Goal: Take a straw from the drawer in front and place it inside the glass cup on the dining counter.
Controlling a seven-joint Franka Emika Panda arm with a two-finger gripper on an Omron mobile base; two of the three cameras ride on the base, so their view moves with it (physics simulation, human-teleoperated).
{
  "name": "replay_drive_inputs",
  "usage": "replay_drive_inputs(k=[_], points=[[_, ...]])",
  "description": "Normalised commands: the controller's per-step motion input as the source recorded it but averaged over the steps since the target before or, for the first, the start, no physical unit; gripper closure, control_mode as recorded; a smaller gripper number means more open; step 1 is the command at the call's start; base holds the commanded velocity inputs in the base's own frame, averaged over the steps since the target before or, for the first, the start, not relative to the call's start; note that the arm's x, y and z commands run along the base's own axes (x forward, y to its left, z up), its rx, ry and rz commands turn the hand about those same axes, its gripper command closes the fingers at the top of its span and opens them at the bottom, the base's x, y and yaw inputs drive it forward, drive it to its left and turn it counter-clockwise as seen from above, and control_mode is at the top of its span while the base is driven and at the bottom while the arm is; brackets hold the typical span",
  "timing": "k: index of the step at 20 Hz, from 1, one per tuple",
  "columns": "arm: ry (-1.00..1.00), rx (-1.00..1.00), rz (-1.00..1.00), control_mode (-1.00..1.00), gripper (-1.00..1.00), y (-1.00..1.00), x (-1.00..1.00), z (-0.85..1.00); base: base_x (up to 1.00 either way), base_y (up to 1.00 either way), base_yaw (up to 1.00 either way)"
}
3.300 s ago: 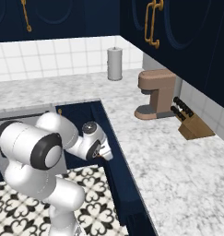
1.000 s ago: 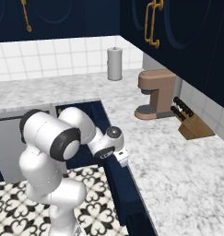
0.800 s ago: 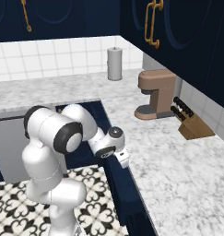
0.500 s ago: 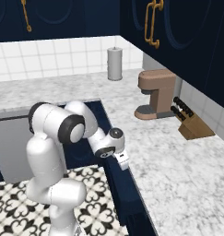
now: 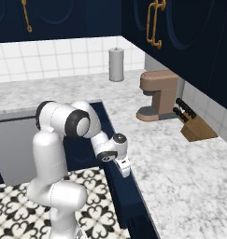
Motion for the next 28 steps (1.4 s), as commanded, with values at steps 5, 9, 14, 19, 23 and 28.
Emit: replay_drive_inputs(k=[5, 9, 14, 19, 23, 28], points=[[0.11, 0.07, 0.04, -1.0, -1.0, 0.17, -0.51, -0.12, 0.0, 0.0, 0.0], [0.12, 0.05, 0.02, -1.0, -1.0, 0.47, -0.64, -0.02, 0.0, 0.0, 0.0], [0.03, 0.02, 0.0, -1.0, -1.0, 0.87, -0.63, 0.0, 0.0, 0.0, 0.0], [0.05, 0.0, 0.0, -1.0, -1.0, 0.98, -0.41, 0.16, 0.0, 0.0, 0.0], [0.02, 0.03, 0.0, -1.0, -1.0, 0.55, -0.1, 0.4, 0.0, 0.0, 0.0], [0.0, 0.03, 0.0, -1.0, -1.0, -0.05, 0.46, 0.48, 0.0, 0.0, 0.0]])
